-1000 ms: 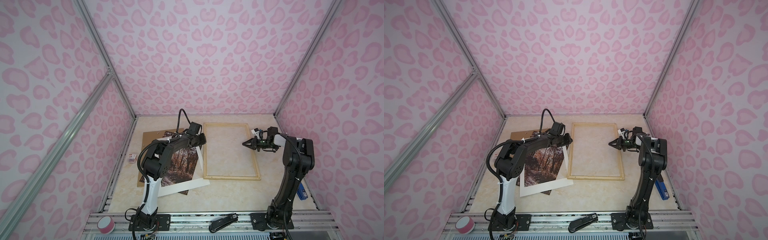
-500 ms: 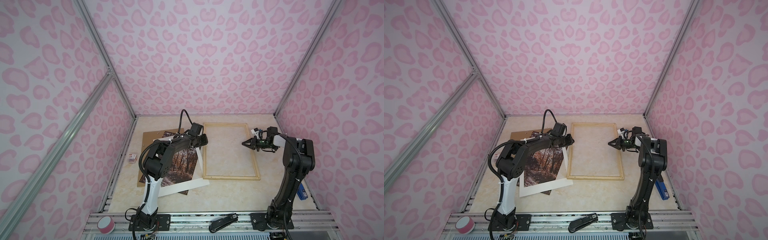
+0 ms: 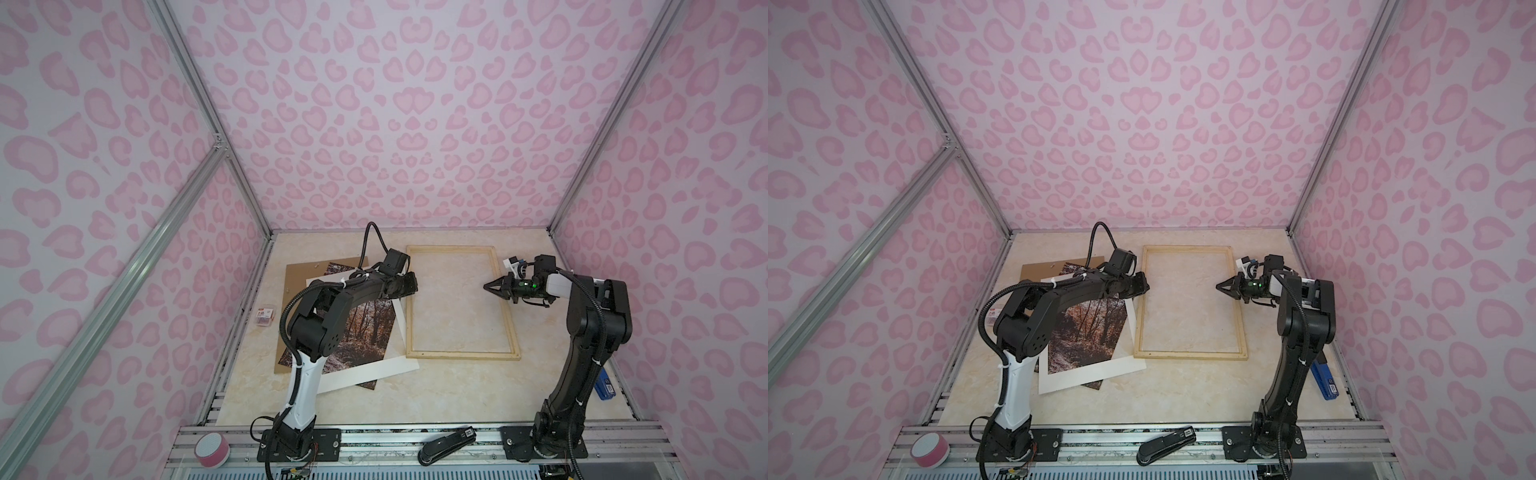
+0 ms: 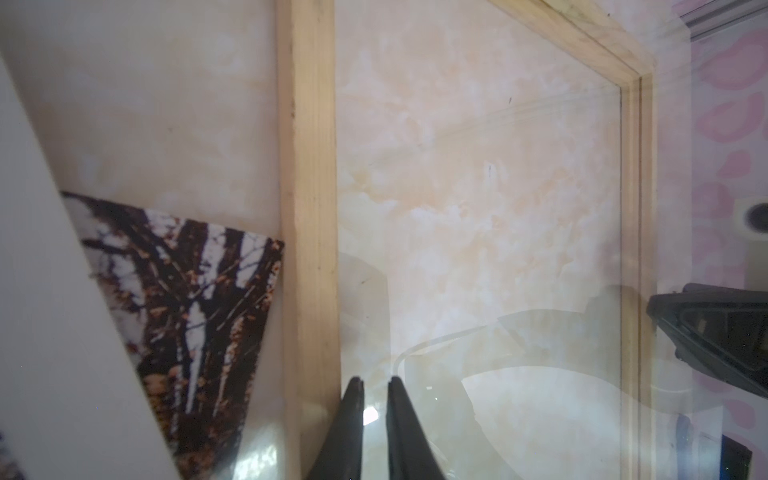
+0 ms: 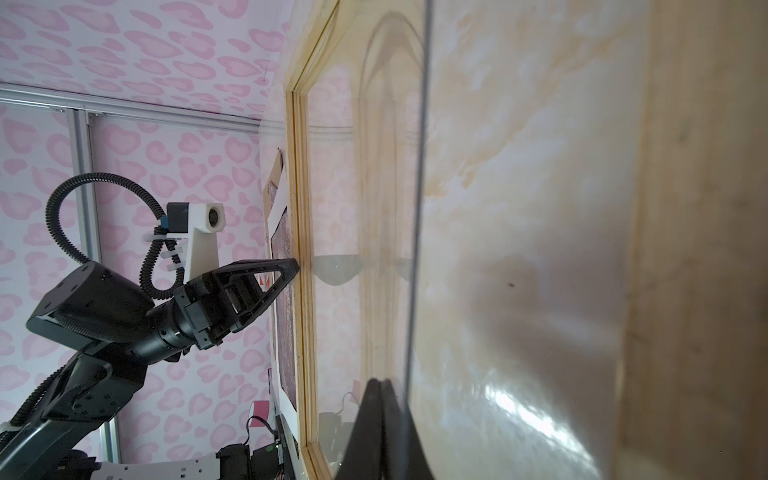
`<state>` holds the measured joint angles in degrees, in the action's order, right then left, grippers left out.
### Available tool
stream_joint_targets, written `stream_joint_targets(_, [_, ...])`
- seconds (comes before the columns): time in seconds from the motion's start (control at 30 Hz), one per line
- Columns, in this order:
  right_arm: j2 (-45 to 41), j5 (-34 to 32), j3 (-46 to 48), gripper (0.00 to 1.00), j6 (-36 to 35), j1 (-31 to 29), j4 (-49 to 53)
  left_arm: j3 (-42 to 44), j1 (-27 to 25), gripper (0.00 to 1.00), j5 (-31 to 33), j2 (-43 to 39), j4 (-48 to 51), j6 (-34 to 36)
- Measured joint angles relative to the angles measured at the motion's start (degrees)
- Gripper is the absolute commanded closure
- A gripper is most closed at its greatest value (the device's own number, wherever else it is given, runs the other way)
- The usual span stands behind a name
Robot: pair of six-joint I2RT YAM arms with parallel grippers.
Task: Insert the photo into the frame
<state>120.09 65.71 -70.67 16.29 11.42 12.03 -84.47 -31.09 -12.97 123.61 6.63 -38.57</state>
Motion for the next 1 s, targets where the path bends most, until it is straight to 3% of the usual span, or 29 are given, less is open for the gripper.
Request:
stream_joint_targets(0.6, [-0.76,-1.11,4.52,1.00,9.27,-0.50,-10.91,1.27,-0.31,0.96,-0.24,0.00,-0.11,-0.42])
stream_joint_targets(0.83, [-0.94,-1.38,4.59,1.00,10.10,-0.52,-12.20,2.10,-0.31,0.79,-2.21,-0.11,-2.08,-0.26])
stream_joint_targets(1.0, [-1.01,-1.33,4.63,1.00,10.08,-0.52,-12.20,2.69,-0.24,0.75,-2.21,-0.90,-2.49,-0.22])
